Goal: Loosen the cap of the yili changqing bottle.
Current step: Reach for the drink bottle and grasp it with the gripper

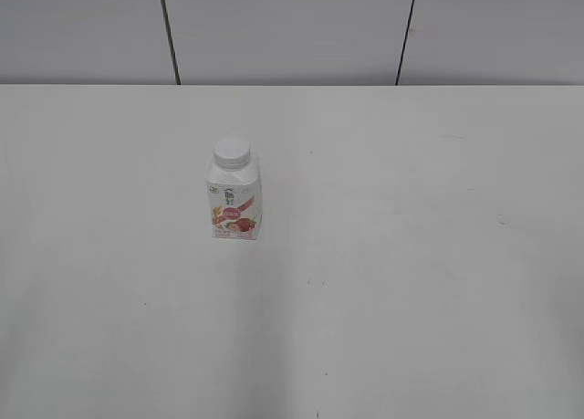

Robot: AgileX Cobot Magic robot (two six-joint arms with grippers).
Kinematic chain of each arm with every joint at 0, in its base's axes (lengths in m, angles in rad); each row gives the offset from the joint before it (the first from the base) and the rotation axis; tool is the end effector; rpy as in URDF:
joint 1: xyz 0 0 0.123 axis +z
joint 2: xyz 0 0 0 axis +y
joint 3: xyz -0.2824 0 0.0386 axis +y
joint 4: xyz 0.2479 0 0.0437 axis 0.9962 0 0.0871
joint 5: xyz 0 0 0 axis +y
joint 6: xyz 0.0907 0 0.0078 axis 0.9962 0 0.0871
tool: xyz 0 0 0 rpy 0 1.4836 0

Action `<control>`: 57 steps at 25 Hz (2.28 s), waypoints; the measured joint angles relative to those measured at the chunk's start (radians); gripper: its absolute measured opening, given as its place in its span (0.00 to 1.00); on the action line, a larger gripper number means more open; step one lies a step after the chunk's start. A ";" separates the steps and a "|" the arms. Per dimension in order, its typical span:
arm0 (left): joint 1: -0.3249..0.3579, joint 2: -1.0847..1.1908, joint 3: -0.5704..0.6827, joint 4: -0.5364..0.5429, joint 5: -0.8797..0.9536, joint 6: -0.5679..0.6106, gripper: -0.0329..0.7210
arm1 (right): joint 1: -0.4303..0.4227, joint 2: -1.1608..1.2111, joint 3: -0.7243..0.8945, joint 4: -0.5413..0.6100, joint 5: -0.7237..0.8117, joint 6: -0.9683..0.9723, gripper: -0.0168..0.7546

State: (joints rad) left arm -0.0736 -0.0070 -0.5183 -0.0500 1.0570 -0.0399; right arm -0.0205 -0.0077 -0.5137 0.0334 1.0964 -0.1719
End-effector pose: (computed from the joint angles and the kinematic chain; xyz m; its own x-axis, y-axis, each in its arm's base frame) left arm -0.0083 -0.0034 0.2826 -0.4347 -0.0325 -0.9000 0.0848 0.9934 -0.0769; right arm -0.0091 0.0029 0.2781 -0.4618 -0.1465 -0.8748 -0.0787 0.9891 -0.1241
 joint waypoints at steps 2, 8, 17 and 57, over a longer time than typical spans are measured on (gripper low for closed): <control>0.000 0.000 0.000 0.000 0.000 0.000 0.62 | 0.000 0.000 0.000 0.000 0.000 0.000 0.65; 0.000 0.000 0.000 0.000 0.000 0.000 0.62 | 0.000 0.000 0.000 0.000 0.000 0.000 0.65; 0.000 0.000 0.000 0.000 0.000 0.000 0.61 | 0.000 0.000 0.000 0.000 0.000 0.000 0.65; -0.017 0.988 0.053 -0.115 -1.207 0.198 0.58 | 0.000 0.000 0.000 0.000 0.000 0.000 0.65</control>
State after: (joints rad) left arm -0.0907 0.9813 -0.4656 -0.1652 -0.1497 0.1582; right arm -0.0205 -0.0077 -0.5137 0.0334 1.0964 -0.1719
